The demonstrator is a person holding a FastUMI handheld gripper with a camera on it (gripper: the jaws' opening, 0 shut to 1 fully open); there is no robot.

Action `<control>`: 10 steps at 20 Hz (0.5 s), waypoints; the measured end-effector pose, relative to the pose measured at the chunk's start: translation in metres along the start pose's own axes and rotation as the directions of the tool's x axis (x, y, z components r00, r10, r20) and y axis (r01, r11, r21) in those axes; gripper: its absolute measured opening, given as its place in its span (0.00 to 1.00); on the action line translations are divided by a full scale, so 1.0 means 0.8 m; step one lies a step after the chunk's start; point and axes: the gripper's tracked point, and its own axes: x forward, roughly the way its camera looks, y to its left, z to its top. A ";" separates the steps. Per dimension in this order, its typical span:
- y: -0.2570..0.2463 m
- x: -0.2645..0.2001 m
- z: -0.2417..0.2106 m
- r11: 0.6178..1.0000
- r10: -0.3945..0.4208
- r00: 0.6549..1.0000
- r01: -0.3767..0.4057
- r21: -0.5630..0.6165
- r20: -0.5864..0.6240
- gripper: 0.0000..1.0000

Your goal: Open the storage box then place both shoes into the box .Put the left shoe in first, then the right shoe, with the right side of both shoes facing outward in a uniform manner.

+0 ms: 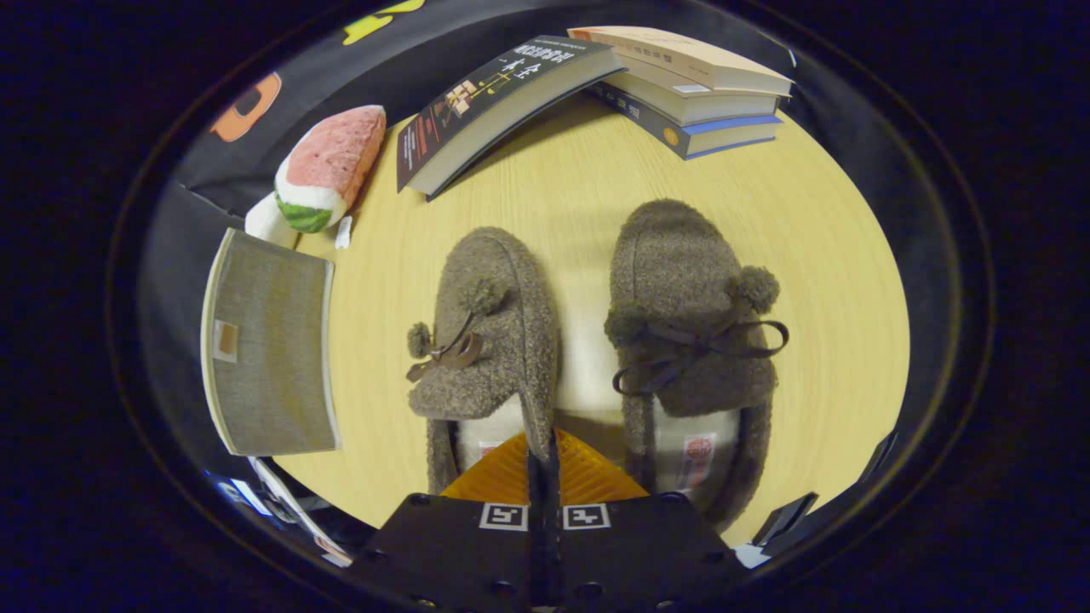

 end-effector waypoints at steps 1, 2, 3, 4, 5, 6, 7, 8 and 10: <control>0.004 -0.008 0.002 1.000 0.007 1.000 -0.007 0.001 0.011 0.00; 0.009 -0.019 0.006 1.000 0.015 0.999 -0.015 0.003 0.028 0.00; 0.016 -0.030 0.011 1.000 0.030 0.998 -0.030 0.004 0.046 0.00; 0.026 -0.042 0.015 0.999 0.048 0.997 -0.048 0.002 0.062 0.00; 0.037 -0.055 0.017 0.998 0.066 0.995 -0.066 -0.002 0.075 0.01; 0.050 -0.068 0.020 0.996 0.084 0.992 -0.083 -0.010 0.090 0.00; 0.063 -0.082 0.023 0.995 0.100 0.990 -0.099 -0.020 0.104 0.00; 0.078 -0.096 0.025 0.993 0.113 0.987 -0.110 -0.031 0.116 0.00; 0.110 -0.121 0.026 0.990 0.128 0.983 -0.119 -0.078 0.130 0.00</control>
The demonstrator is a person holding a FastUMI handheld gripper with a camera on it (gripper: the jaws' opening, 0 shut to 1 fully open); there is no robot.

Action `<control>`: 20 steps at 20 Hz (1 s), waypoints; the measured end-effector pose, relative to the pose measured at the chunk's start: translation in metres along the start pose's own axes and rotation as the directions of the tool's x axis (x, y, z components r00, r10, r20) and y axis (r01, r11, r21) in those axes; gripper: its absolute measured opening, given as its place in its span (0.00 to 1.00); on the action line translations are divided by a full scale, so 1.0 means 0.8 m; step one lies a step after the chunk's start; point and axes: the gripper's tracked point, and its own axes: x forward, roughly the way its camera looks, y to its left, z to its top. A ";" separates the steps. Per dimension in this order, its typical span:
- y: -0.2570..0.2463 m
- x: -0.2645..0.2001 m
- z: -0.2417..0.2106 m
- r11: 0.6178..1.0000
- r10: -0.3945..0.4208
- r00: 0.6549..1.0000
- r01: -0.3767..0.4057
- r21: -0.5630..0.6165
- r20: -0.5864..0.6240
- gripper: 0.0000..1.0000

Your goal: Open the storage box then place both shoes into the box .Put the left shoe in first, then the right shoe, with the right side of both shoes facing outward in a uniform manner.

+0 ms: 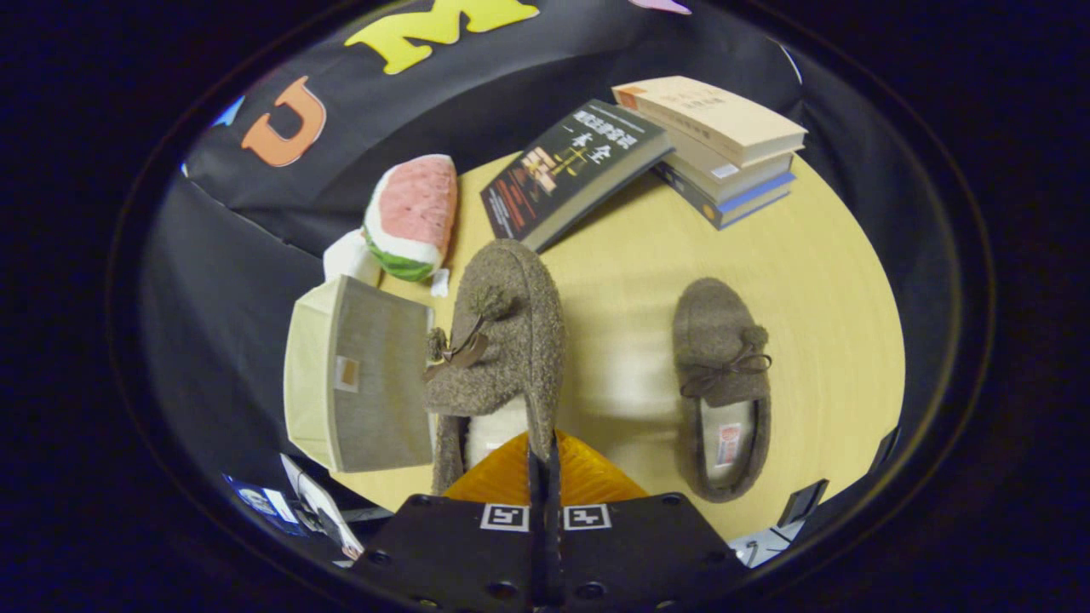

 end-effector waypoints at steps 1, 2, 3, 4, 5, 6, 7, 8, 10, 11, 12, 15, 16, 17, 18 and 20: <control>0.020 -0.009 0.004 1.000 0.013 1.000 -0.013 -0.018 0.010 0.00; 0.043 -0.017 0.007 0.999 0.033 0.999 -0.032 -0.033 0.016 0.00; 0.067 -0.025 0.009 0.997 0.057 0.998 -0.057 -0.047 0.019 0.00; 0.093 -0.033 0.012 0.995 0.082 0.996 -0.081 -0.061 0.025 0.00; 0.117 -0.039 0.014 0.992 0.104 0.994 -0.102 -0.078 0.032 0.00; 0.142 -0.046 0.015 0.988 0.123 0.992 -0.118 -0.101 0.038 0.00; 0.166 -0.049 0.016 0.983 0.139 0.989 -0.133 -0.124 0.042 0.00; 0.190 -0.049 0.016 0.979 0.153 0.987 -0.145 -0.144 0.045 0.00; 0.233 -0.041 0.011 0.971 0.171 0.985 -0.162 -0.175 0.034 0.00; 0.251 -0.034 0.007 0.969 0.172 0.985 -0.165 -0.186 0.024 0.00; 0.268 -0.025 0.003 0.969 0.169 0.985 -0.164 -0.186 0.013 0.00; 0.307 0.013 -0.015 0.975 0.146 0.989 -0.149 -0.164 -0.029 0.00; 0.317 0.027 -0.020 0.980 0.133 0.990 -0.138 -0.146 -0.041 0.00; 0.327 0.042 -0.023 0.984 0.123 0.991 -0.129 -0.123 -0.049 0.00; 0.335 0.058 -0.026 0.988 0.109 0.993 -0.114 -0.102 -0.051 0.00; 0.345 0.093 -0.030 0.995 0.067 0.996 -0.071 -0.064 -0.055 0.00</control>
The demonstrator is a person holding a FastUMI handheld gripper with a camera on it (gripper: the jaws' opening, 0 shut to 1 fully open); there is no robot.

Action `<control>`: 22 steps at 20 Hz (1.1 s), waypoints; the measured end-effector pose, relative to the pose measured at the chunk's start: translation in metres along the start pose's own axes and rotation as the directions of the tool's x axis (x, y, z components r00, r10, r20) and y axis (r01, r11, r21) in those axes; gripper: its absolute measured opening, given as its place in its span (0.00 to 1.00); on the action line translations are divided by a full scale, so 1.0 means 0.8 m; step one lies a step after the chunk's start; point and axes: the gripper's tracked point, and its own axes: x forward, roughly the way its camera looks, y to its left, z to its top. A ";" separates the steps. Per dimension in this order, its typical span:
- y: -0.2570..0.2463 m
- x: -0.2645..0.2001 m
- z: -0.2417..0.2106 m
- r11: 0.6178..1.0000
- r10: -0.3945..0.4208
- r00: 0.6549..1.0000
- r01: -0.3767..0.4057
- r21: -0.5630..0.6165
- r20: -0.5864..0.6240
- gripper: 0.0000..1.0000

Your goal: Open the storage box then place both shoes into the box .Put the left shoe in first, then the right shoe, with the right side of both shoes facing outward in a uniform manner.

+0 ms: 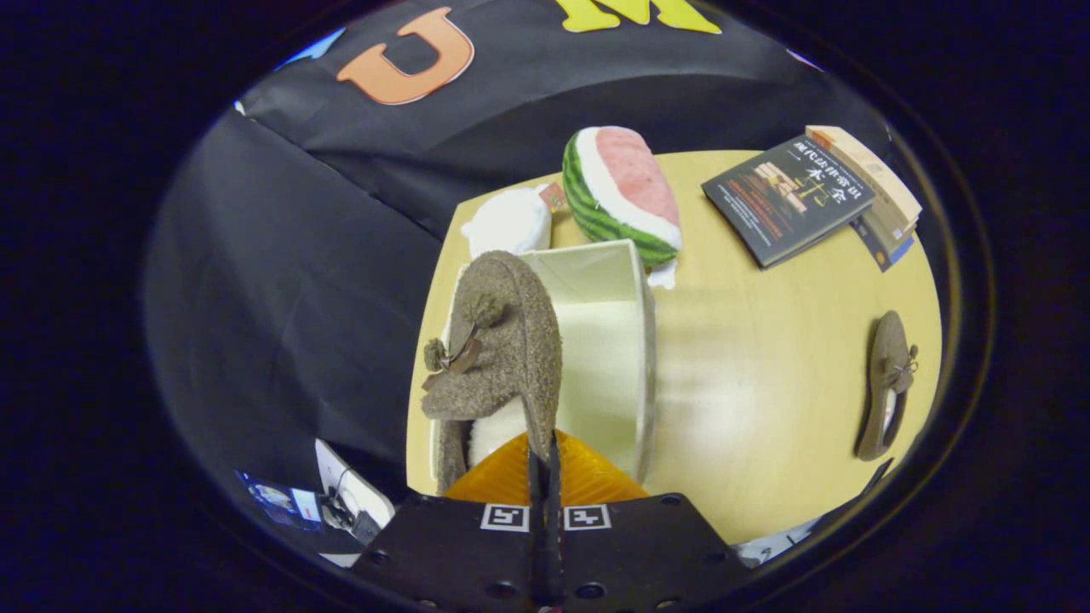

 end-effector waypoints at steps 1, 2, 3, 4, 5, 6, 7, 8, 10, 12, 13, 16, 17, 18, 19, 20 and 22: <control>0.003 0.017 -0.001 0.999 -0.022 1.000 0.023 0.036 -0.004 0.00; 0.006 0.035 -0.003 0.997 -0.037 0.999 0.038 0.060 -0.009 0.00; 0.010 0.051 -0.003 0.996 -0.051 0.999 0.052 0.078 -0.013 0.00; 0.014 0.067 -0.005 0.994 -0.063 0.998 0.064 0.091 -0.019 0.00; 0.016 0.083 -0.006 0.991 -0.078 0.997 0.080 0.107 -0.026 0.00; 0.015 0.100 -0.006 0.989 -0.093 0.995 0.097 0.116 -0.036 0.00; 0.017 0.115 -0.007 0.986 -0.108 0.993 0.113 0.121 -0.047 0.01; 0.018 0.129 -0.006 0.985 -0.120 0.991 0.126 0.115 -0.055 0.00; 0.016 0.154 -0.009 0.983 -0.149 0.986 0.156 0.095 -0.076 0.00; 0.010 0.173 -0.016 0.977 -0.174 0.980 0.184 0.107 -0.099 0.00; 0.003 0.178 -0.017 0.975 -0.181 0.977 0.194 0.111 -0.114 0.00; 0.002 0.188 -0.021 0.979 -0.179 0.973 0.191 0.074 -0.148 0.01; 0.004 0.184 -0.019 0.981 -0.176 0.974 0.186 0.060 -0.144 0.05; 0.007 0.181 -0.014 0.982 -0.172 0.977 0.180 0.052 -0.129 0.12; 0.007 0.174 -0.013 0.981 -0.183 0.975 0.189 0.043 -0.124 0.20; 0.015 0.164 -0.013 0.984 -0.170 0.978 0.175 0.036 -0.125 0.27; 0.029 0.140 -0.012 0.989 -0.150 0.981 0.151 -0.001 -0.119 0.50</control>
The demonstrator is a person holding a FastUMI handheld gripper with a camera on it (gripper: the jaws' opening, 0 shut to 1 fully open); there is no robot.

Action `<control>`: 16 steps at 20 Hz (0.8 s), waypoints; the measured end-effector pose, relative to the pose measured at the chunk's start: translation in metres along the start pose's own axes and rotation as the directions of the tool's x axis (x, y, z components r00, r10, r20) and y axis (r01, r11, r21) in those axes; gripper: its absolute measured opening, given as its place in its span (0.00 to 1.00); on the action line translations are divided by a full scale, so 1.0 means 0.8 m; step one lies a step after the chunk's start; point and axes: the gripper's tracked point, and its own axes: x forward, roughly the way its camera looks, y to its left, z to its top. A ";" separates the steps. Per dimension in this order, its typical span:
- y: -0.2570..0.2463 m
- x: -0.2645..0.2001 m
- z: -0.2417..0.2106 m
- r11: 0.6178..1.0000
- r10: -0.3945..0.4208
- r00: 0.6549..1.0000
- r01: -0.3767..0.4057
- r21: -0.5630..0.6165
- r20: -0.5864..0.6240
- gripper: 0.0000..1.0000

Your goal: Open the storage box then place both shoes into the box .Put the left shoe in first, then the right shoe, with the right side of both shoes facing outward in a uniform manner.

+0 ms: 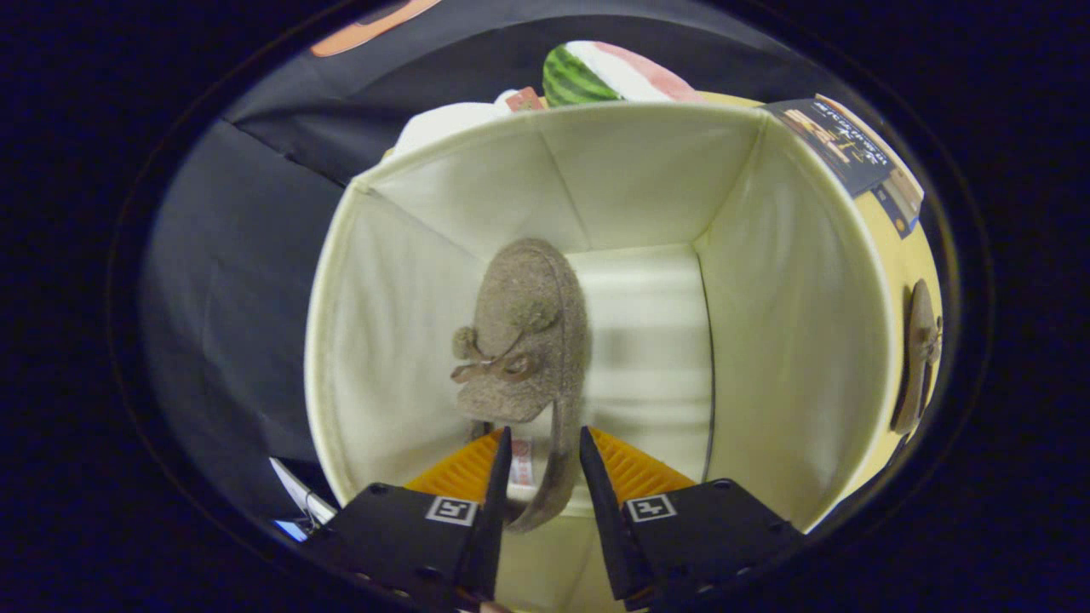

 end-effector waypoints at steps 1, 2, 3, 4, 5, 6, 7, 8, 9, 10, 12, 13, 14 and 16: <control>-0.001 -0.016 0.001 1.000 -0.011 1.000 0.011 -0.025 0.013 0.61; -0.002 -0.032 0.002 0.999 -0.016 0.999 0.018 -0.042 0.030 0.72; -0.006 -0.045 0.003 0.998 -0.032 0.998 0.035 -0.054 0.047 0.83; -0.008 -0.058 0.003 0.997 -0.043 0.998 0.047 -0.061 0.056 0.86; -0.010 -0.072 0.003 0.996 -0.048 0.997 0.052 -0.072 0.064 0.97; -0.014 -0.087 0.004 0.995 -0.052 0.996 0.058 -0.083 0.074 0.99; -0.015 -0.097 0.003 0.994 -0.046 0.995 0.054 -0.094 0.084 0.97; -0.018 -0.109 0.003 0.993 -0.043 0.995 0.053 -0.106 0.089 0.96; -0.023 -0.123 0.001 0.992 -0.039 0.995 0.050 -0.118 0.090 0.96; -0.028 -0.138 -0.001 0.992 -0.030 0.995 0.041 -0.122 0.090 0.96; -0.039 -0.170 -0.003 0.991 -0.011 0.995 0.024 -0.129 0.100 0.96; -0.048 -0.184 -0.001 0.991 -0.003 0.994 0.018 -0.136 0.108 0.96; -0.060 -0.196 0.000 0.990 -0.001 0.994 0.017 -0.143 0.113 0.96; -0.082 -0.216 0.002 0.991 0.018 0.994 -0.004 -0.134 0.106 0.96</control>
